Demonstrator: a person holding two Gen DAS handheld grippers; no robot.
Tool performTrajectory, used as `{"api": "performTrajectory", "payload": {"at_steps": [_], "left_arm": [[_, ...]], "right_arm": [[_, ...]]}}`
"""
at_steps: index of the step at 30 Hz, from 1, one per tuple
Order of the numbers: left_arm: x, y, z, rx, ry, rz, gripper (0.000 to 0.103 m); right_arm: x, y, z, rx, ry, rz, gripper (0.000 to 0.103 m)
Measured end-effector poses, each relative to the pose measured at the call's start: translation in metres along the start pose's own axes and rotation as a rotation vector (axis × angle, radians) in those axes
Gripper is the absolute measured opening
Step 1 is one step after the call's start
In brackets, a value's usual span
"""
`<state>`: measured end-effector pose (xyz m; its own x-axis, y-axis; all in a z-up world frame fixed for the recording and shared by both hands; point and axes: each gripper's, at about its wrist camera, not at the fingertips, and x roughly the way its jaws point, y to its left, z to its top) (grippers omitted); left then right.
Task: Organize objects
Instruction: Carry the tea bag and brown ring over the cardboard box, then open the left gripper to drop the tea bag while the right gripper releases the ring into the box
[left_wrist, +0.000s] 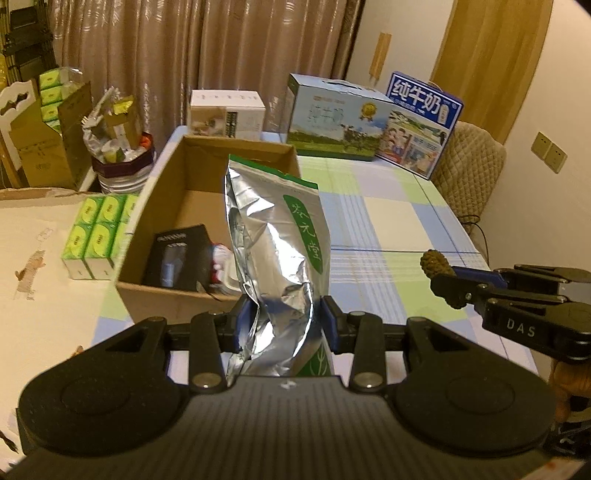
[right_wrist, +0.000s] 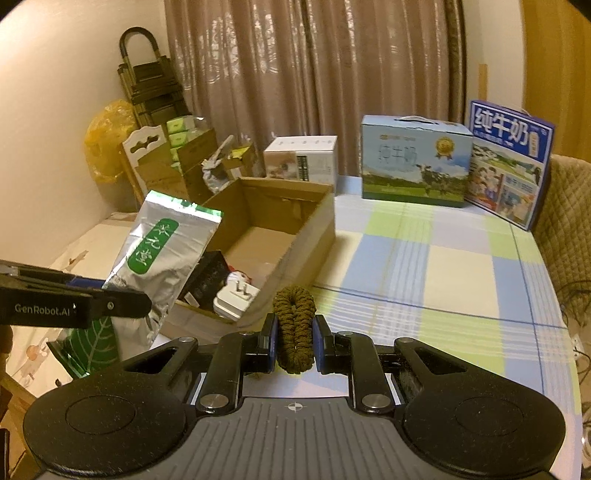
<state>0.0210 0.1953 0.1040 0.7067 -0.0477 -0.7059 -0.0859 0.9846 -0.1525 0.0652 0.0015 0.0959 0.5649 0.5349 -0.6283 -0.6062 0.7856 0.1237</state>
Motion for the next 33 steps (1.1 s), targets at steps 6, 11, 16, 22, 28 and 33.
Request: {"api": "performTrajectory", "payload": {"at_steps": [6, 11, 16, 22, 28, 33], "left_arm": [[0.001, 0.015, 0.012, 0.007, -0.006, 0.02, 0.034], [0.007, 0.027, 0.024, 0.011, -0.008, 0.029, 0.034], [0.013, 0.041, 0.042, 0.015, -0.018, 0.042, 0.034], [0.03, 0.054, 0.068, 0.023, -0.018, 0.054, 0.034], [0.058, 0.066, 0.087, 0.024, 0.001, 0.062, 0.034], [0.075, 0.071, 0.094, 0.023, 0.011, 0.063, 0.034]], "right_arm": [[0.014, 0.011, 0.013, -0.019, -0.003, 0.018, 0.016], [0.028, 0.019, 0.026, -0.034, -0.006, 0.033, 0.016], [0.045, 0.025, 0.041, -0.048, -0.007, 0.046, 0.016], [0.069, 0.025, 0.058, -0.037, -0.004, 0.057, 0.016], [0.091, 0.023, 0.068, -0.033, 0.007, 0.063, 0.016], [0.106, 0.02, 0.07, -0.025, 0.018, 0.065, 0.016]]}}
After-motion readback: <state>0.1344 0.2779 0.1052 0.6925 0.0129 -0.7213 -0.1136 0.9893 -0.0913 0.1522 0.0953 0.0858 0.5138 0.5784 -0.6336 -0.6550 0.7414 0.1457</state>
